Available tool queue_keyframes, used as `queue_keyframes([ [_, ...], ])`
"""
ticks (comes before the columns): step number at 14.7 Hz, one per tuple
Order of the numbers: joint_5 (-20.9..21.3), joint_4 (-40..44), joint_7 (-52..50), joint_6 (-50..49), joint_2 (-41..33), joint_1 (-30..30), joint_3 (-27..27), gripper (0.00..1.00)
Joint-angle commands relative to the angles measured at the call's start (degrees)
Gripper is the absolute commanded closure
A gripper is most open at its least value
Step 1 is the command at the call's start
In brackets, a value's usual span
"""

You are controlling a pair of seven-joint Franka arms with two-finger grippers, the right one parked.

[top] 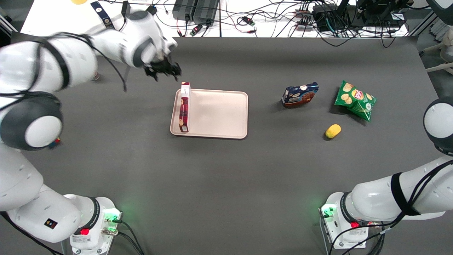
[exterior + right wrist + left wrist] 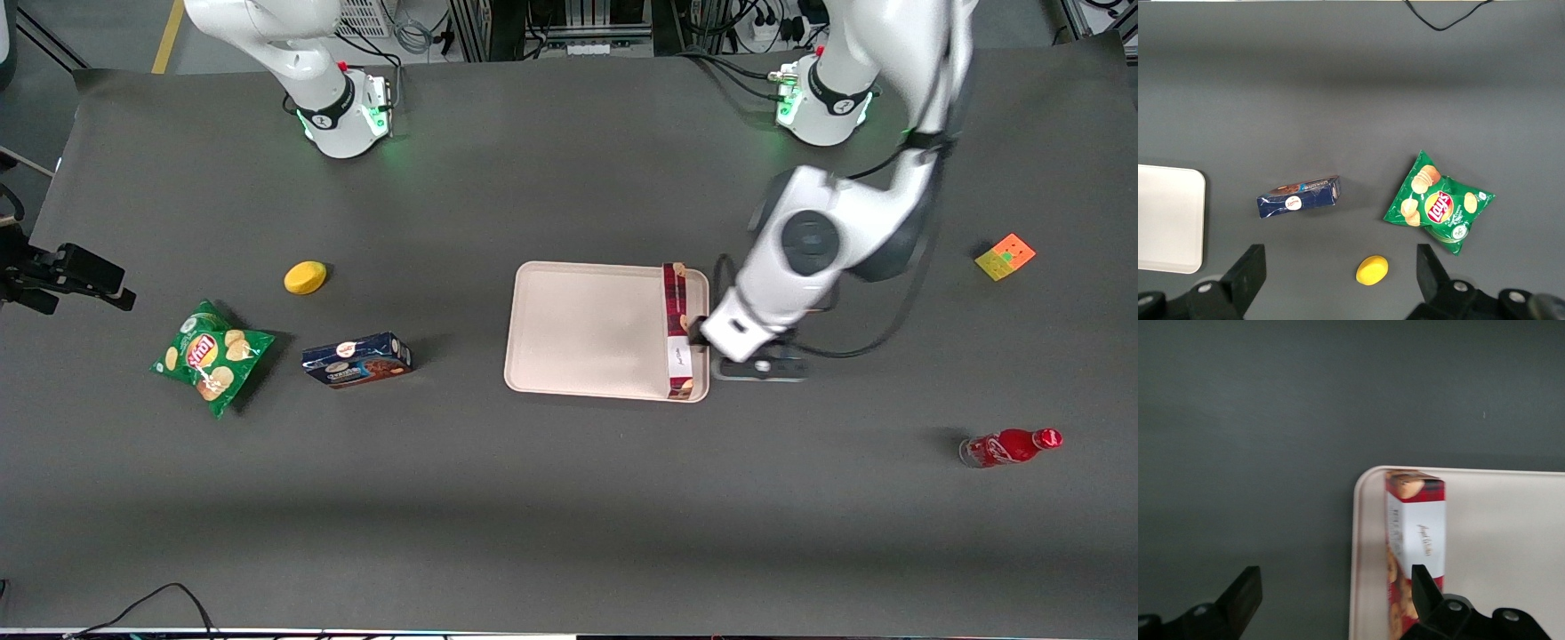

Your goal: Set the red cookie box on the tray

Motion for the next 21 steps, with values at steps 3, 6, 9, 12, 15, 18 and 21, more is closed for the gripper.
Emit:
queue_keyframes([
  [3,-2.23,-0.67,15.91,-11.93,-12.47,13.77,-0.21,0.0],
  [6,-1.44,-0.15,18.14,-17.9,-18.53,16.69,-0.04,0.0],
  [9,-0.29,1.26,18.31,-24.49,-24.51,19.49,-0.13,0.0],
  [12,-0.21,2.75,18.83,-28.8,-28.21,22.65,-0.74,0.0],
  [15,2.15,6.52,21.73,-32.77,-28.14,26.52,-3.98,0.0],
  [18,3.13,8.89,22.27,-33.3,-26.04,26.89,-4.61,0.0],
  [21,3.57,12.16,22.35,-35.94,-24.35,26.98,-5.14,0.0],
])
